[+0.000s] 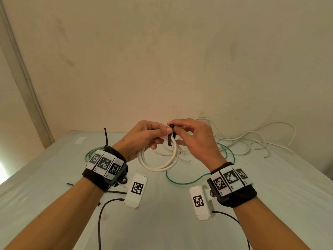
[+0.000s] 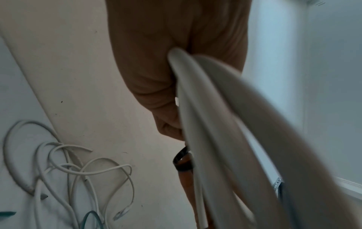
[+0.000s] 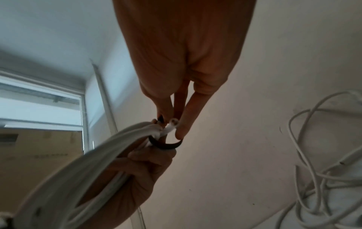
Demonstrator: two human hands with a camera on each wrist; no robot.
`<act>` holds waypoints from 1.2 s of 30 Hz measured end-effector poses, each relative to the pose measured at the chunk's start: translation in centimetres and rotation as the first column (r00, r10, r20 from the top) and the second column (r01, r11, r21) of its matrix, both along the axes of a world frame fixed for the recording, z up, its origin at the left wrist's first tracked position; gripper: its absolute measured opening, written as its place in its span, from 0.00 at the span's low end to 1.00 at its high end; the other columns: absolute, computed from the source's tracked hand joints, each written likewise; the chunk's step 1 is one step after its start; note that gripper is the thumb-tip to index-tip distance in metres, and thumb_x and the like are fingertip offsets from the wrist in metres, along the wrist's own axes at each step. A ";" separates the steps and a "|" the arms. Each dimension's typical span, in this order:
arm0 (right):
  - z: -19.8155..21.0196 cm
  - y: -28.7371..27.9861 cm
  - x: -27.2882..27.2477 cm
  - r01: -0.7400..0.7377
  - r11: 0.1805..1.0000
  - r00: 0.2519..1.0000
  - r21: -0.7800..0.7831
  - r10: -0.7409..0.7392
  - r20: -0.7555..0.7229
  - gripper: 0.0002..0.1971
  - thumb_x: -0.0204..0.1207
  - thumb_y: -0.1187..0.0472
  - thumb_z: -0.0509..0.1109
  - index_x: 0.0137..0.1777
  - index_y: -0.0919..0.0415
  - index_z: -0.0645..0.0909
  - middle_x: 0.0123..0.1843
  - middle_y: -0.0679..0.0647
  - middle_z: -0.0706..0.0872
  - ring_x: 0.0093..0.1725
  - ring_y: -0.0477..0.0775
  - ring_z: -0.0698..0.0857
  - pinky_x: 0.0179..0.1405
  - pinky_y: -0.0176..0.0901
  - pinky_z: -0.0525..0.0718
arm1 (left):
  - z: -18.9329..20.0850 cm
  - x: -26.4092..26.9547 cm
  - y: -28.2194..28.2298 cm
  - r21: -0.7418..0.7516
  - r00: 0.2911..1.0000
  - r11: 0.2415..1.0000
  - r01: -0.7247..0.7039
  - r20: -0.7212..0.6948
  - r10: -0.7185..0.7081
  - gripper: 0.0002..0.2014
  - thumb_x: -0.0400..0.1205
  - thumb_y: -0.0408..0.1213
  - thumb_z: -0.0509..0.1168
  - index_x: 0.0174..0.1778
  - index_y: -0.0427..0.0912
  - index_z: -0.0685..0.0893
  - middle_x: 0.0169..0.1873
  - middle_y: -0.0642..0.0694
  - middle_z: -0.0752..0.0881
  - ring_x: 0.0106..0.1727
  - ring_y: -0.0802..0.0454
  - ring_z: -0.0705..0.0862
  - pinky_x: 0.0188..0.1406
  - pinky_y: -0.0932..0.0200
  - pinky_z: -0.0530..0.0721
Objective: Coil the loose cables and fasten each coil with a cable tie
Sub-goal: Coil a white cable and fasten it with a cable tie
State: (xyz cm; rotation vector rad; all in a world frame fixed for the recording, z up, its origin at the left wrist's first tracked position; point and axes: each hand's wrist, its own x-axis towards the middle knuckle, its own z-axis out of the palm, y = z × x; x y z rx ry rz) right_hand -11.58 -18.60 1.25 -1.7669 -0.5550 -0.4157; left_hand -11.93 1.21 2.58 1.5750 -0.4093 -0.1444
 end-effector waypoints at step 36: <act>0.0 1.5 -1.4 -0.134 0.991 0.972 0.022 0.135 -0.195 0.22 0.82 0.67 0.77 0.75 0.55 0.83 0.66 0.53 0.88 0.42 0.59 0.95 0.49 0.55 0.95 | -1.3 0.1 -1.1 -0.158 0.971 0.965 -0.208 0.083 0.223 0.13 0.84 0.39 0.73 0.49 0.29 0.92 0.32 0.39 0.83 0.28 0.54 0.78 0.29 0.65 0.81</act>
